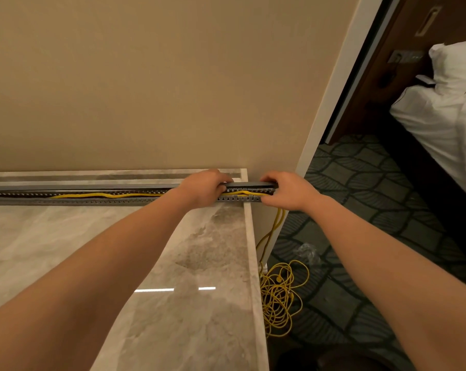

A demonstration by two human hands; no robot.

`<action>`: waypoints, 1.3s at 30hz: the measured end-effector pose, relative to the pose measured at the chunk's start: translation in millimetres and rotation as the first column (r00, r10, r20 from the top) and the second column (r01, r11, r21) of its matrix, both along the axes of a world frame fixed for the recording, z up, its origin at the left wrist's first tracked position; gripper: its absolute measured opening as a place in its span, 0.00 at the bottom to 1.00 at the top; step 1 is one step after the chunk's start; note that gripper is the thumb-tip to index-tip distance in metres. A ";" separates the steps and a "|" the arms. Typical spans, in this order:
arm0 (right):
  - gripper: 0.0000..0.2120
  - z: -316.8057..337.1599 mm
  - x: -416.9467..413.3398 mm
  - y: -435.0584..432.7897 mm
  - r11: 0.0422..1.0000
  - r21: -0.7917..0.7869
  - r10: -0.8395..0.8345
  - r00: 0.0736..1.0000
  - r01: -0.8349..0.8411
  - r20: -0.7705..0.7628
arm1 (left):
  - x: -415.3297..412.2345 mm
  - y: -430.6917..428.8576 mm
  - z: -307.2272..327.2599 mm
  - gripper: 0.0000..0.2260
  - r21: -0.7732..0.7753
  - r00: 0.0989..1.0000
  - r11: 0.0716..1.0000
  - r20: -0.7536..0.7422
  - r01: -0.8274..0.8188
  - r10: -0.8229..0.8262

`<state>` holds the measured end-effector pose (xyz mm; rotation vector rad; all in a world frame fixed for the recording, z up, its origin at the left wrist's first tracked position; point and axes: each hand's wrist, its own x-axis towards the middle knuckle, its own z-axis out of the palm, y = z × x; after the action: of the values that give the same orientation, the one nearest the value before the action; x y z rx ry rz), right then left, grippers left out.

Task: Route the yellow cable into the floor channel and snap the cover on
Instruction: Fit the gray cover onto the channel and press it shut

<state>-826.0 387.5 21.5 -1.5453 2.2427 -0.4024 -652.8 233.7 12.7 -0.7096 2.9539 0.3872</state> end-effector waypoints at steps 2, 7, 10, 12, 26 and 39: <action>0.21 -1.1 -1.3 0.7 1.000 0.015 0.014 1.000 -0.014 -0.026 | -0.5 0.6 -0.5 0.15 0.024 1.000 1.000 -0.004 -0.007 0.007; 0.22 -2.3 -0.5 0.2 1.000 0.013 -0.017 0.997 0.018 -0.076 | -7.0 11.5 0.2 0.17 0.057 0.999 0.997 -0.002 -0.047 0.047; 0.21 -3.1 0.3 1.4 1.000 -0.003 -0.026 0.995 0.026 -0.092 | -16.3 21.4 0.4 0.20 0.031 0.999 0.999 -0.015 0.030 -0.029; 0.19 -4.5 0.1 1.6 0.999 -0.019 -0.037 0.995 0.035 -0.097 | -23.4 28.4 -0.4 0.20 0.006 0.997 0.998 -0.041 0.065 -0.065; 0.13 -10.8 12.6 -3.1 0.994 -0.099 -0.063 0.975 0.043 -0.213 | -31.2 40.8 -7.3 0.13 -0.266 0.990 0.963 -0.117 0.045 -0.078; 0.06 -14.4 21.2 1.2 0.988 -0.148 -0.090 0.955 0.050 -0.282 | -22.7 46.9 -22.2 0.11 -0.450 0.961 0.893 -0.232 0.030 -0.150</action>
<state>-804.8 388.8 7.1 -1.6925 2.5456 -0.3821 -675.6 280.7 -9.5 -0.5874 3.3537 -0.2359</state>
